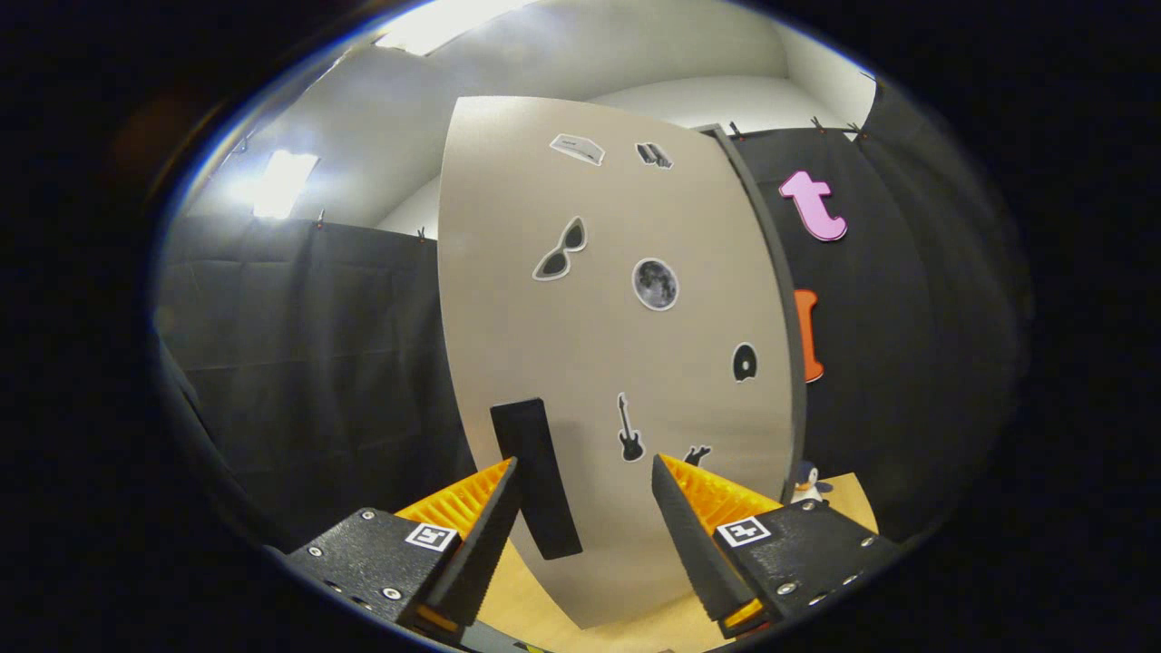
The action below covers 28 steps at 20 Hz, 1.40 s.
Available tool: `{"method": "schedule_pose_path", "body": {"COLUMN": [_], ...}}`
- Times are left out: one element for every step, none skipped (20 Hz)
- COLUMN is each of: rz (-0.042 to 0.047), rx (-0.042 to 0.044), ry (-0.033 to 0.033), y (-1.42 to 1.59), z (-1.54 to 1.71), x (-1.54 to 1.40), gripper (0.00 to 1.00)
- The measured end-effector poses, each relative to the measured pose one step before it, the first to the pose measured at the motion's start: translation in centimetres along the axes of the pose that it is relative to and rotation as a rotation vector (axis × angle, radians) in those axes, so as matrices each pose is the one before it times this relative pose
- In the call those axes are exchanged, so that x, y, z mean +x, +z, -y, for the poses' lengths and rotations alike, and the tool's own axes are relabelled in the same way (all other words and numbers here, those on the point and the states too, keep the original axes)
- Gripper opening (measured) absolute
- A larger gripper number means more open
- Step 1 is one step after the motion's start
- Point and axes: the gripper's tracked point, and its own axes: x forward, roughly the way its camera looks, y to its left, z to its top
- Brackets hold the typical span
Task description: Open the shoe cabinet door, grab the shoes and put them into the shoe cabinet, then close the shoe cabinet door.
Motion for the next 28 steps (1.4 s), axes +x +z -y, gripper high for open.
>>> {"method": "schedule_pose_path", "body": {"rz": [-0.00241, -0.00718, -0.00594, -0.00976, -0.00891, -0.01189, -0.00224, 0.00190, 0.00188, -0.00423, 0.00644, 0.01019, 0.01575, 0.01123, -0.01173, -0.00079, -0.00032, 0.00312, 0.00350, -0.00386, -0.00376, -0.00964, -0.00970, -0.00325, -0.00135, 0.00331, 0.00063, 0.00620], "rx": [-0.01582, -0.02500, -0.02757, -0.02560, -0.02213, -0.01241, -0.00315, 0.00196, 0.00596, 0.00175, 0.00023, 0.00867, 0.01503, 0.01772, 0.01790, 0.01445, 0.00585, 0.00291, -0.00972, -0.00881, -0.00647, 0.00029, 0.00684, 0.00799, 0.00861, 0.00753, 0.00440, -0.00242], "ry": [-0.01239, -0.01050, -0.01025, -0.00868, -0.00400, -0.00427, 0.01869, -0.00328, -0.00475, -0.01446, -0.02001, 0.00473, -0.02503, -0.01769, -0.00547, -0.00623, -0.00827, -0.01349, -0.01464, -0.01247, -0.00814, -0.00248, 0.00721, 0.00354, 0.01362, 0.01108, 0.00900, 0.00193], "y": [-0.379, -0.378, -0.285, -0.441, -0.417, -0.489, -0.241, -0.070, 0.060, -0.148, 0.162, 0.340, 0.245, 0.283, -0.137, 0.031, -0.050, 0.014, 0.018, -0.087, -0.064, -0.060, -0.100, 0.136, 0.320, 0.414, 0.247, 0.462], "z": [-0.315, -0.350, -0.414, -0.362, -0.444, -0.552, -0.771, -0.405, -0.300, -0.202, 0.055, 0.029, 0.237, 0.477, 0.028, -0.127, -0.058, -0.053, 0.013, -0.004, 0.090, 0.078, -0.100, 0.074, -0.188, -0.134, -0.051, 0.050], "x": [1.301, 1.281, 1.531, 1.328, 1.390, 1.028, 0.953, 0.716, 0.526, 0.853, 0.805, 0.745, 1.000, -0.406, 0.106, 0.192, 0.314, 0.238, 0.230, 0.090, -0.042, -0.168, 0.029, -0.167, -0.176, -0.358, -0.648, -0.739], "gripper": [0.89, 0.93, 0.93, 0.94, 0.94, 0.94, 0.94, 0.93, 0.93, 0.93, 0.93, 0.94, 0.94, 0.94, 0.93, 0.96, 0.96, 0.96, 0.96, 0.96, 0.96, 0.97, 0.96, 0.96, 0.97, 0.97, 0.97, 0.96]}}
